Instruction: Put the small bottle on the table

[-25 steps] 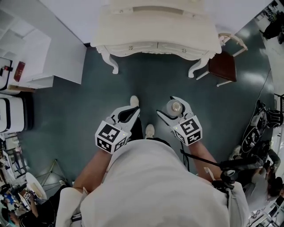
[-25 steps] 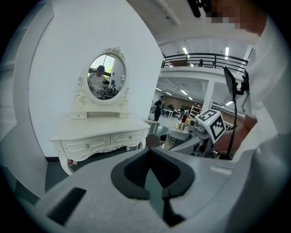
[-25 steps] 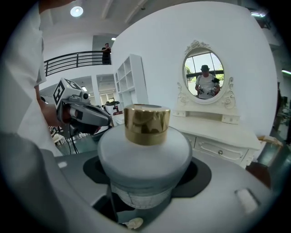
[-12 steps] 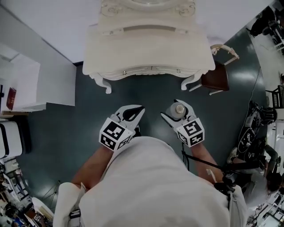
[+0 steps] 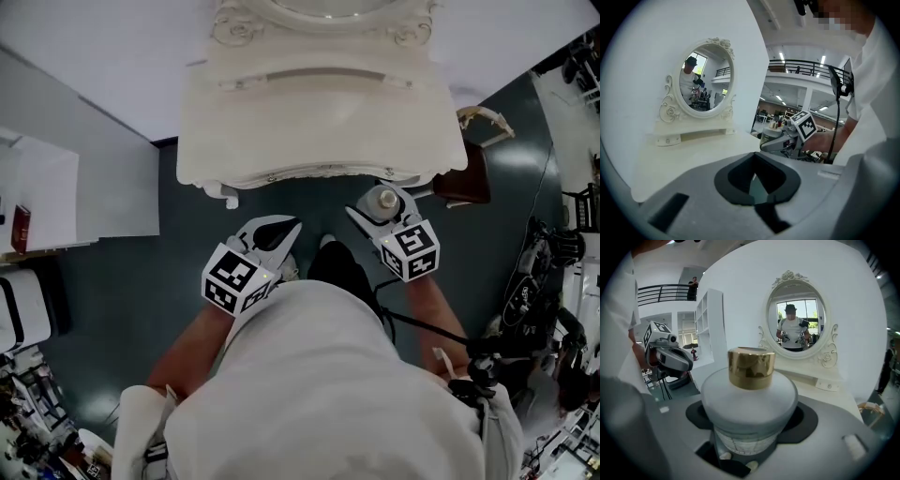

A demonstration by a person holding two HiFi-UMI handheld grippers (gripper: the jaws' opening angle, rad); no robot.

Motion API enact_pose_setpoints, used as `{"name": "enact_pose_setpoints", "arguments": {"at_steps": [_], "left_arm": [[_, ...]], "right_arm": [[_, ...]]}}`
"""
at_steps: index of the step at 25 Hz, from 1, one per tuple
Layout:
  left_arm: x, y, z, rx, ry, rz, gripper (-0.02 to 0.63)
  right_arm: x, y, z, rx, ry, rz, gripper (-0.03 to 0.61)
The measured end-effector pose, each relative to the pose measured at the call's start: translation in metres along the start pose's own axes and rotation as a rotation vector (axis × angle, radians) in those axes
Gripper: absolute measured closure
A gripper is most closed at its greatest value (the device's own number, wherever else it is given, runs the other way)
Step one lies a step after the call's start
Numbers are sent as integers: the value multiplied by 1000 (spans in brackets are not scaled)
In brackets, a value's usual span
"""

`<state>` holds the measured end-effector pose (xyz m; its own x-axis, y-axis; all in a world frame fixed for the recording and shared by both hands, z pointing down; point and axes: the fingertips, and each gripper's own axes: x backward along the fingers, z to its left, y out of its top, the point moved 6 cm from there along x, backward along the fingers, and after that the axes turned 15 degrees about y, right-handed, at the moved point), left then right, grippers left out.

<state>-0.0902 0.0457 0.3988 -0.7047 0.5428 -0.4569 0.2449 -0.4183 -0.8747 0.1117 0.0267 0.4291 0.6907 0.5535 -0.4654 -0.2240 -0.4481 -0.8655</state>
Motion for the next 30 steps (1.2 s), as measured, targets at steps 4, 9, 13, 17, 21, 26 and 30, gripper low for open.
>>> {"name": "enact_pose_setpoints", "arguments": {"at_steps": [4,9,13,17,21,26,30], "left_arm": [[-26,23,28,27,52,-6,611],[-72,56,59,56,157,1,611],[-111,92,78,63,232,-14,611],[-143,112,95,83,290,-19,611],[-158,120,107,105,340,-13,611],[-166,121,120,142,412,3,611],[-169,123,129,155,462,14,611]], "right_arm": [[-22,26,-55,20,17,-4,238],[-54,55,-132,43,90,4,238],[-81,78,-191,79,152,17,238],[-116,92,-240,115,199,31,238],[-146,107,-276,147,222,40,238],[-182,121,-317,160,215,39,238],[-208,126,-344,164,196,36,238]]}}
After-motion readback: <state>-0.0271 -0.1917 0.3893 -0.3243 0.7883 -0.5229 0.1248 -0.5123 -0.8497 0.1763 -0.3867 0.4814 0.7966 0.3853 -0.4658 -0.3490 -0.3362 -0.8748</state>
